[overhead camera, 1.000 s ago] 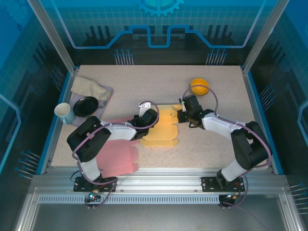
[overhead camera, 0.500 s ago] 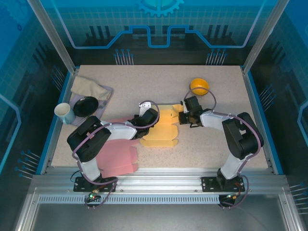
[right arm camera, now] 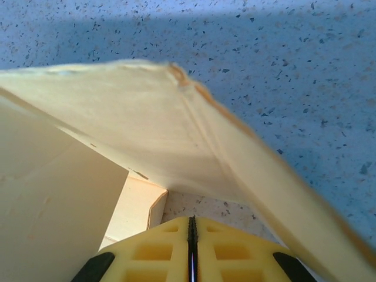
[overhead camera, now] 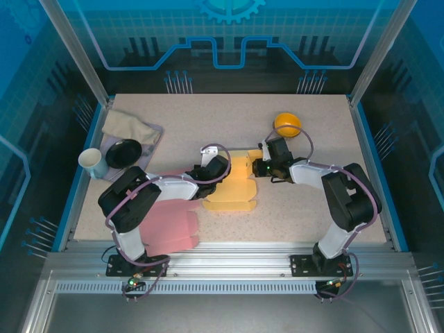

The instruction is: Fold the paper box

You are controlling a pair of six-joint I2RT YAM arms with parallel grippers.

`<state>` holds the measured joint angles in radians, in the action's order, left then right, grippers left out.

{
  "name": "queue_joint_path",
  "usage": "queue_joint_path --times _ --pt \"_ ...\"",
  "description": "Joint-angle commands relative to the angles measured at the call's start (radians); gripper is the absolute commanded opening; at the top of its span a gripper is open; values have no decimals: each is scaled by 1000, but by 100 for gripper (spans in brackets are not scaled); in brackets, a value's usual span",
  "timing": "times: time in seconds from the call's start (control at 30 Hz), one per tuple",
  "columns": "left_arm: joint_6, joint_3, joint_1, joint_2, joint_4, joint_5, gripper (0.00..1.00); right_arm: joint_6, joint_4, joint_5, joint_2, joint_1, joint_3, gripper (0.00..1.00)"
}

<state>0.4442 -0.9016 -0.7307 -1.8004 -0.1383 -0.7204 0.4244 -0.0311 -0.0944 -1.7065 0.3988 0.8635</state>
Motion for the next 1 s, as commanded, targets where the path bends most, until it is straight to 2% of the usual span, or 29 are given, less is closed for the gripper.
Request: queue_joint_path --times 0.0,0.23,0.47,0.77,0.97 --pt "4 -18 -8 -18 45 4 0 25 -18 -17 -22 36 10 10" --pt "8 -17 -8 -13 48 8 0 36 -38 20 -50 126 55 10" --pt "14 -17 -8 -15 52 7 0 74 -50 45 -77 150 65 10" --pt "14 -17 -7 -16 59 1 0 5 74 77 126 127 32 13" --pt "10 -19 -7 -17 57 -4 0 -228 235 38 262 48 60 21"
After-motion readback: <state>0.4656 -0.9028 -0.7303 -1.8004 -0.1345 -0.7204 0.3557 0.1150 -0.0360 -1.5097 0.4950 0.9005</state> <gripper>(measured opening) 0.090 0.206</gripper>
